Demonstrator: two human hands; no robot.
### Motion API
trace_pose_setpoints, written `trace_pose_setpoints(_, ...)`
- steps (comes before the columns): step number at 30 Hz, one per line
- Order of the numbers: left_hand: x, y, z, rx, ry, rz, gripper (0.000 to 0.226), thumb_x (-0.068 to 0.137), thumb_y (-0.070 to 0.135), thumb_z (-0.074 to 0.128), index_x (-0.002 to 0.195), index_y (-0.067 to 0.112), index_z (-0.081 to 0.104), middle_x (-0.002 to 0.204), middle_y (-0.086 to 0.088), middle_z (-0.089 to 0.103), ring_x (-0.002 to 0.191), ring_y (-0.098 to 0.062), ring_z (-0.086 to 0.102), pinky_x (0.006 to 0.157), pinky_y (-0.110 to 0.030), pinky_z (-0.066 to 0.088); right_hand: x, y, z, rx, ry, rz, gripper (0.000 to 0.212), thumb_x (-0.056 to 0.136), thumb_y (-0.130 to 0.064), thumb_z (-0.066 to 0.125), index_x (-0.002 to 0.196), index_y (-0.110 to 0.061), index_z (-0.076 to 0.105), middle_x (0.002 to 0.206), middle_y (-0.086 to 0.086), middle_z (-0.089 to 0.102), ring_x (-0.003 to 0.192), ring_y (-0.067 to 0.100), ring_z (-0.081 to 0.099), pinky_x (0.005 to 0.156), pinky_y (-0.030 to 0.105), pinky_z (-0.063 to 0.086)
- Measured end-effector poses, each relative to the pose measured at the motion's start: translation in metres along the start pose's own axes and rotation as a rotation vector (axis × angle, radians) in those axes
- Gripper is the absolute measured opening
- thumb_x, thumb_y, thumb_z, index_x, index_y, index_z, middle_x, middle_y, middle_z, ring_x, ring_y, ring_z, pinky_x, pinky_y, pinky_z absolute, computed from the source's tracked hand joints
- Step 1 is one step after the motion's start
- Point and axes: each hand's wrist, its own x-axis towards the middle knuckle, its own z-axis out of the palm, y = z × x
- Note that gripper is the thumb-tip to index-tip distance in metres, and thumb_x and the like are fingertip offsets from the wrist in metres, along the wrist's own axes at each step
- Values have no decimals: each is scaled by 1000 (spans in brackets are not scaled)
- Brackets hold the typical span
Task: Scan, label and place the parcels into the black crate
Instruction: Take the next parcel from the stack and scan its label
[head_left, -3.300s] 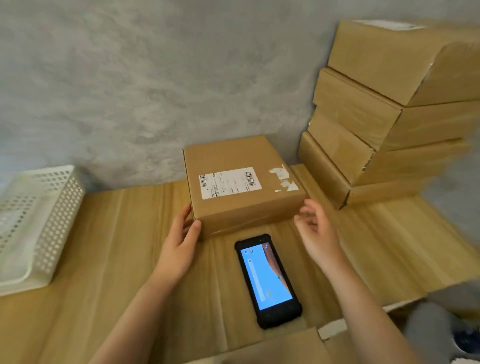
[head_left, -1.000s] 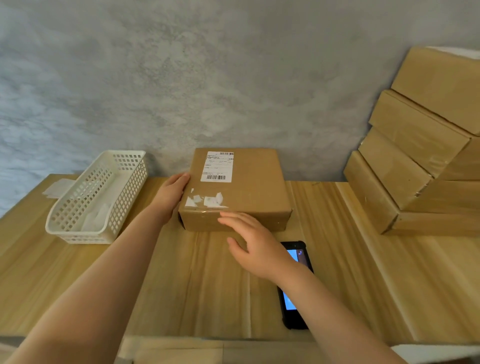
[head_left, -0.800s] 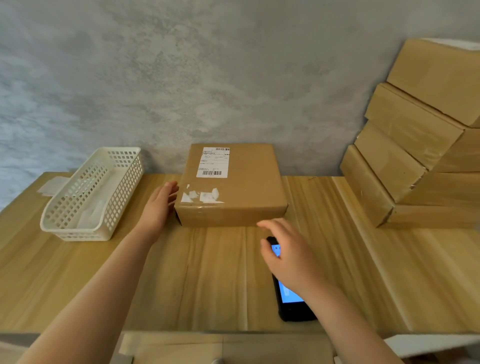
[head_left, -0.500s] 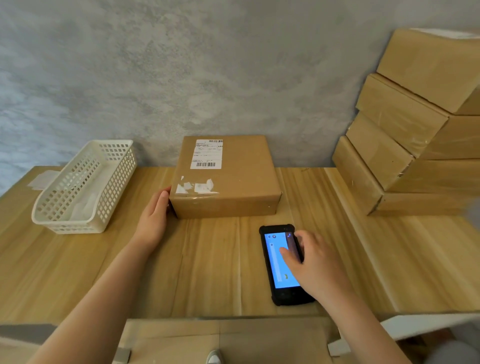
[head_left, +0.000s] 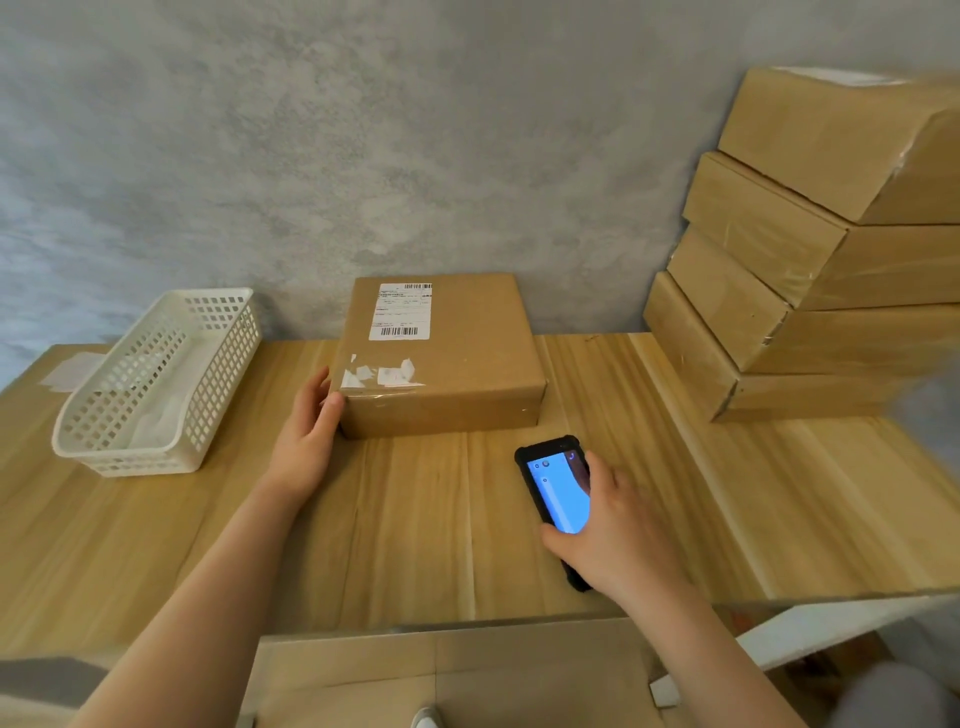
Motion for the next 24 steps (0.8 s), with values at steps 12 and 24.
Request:
trace_pose_setpoints(12, -4, 7, 0, 20, 31, -15, 43, 105, 35, 42, 146, 23, 43, 126, 17, 46, 119, -1, 39, 97, -23, 27, 22, -3, -75, 54, 92, -3, 81, 71, -50, 76, 136, -22, 37, 118, -4, 44, 98, 18, 52, 71, 32, 49)
trace_pose_setpoints(24, 11, -15, -7, 30, -12, 15, 40, 102, 41, 48, 141, 30, 50, 131, 7, 62, 122, -11, 55, 99, -29, 39, 60, -108, -105, -15, 2, -186, 48, 64, -59, 67, 92, -23, 52, 88, -6, 57, 76, 15, 58, 57, 31, 44)
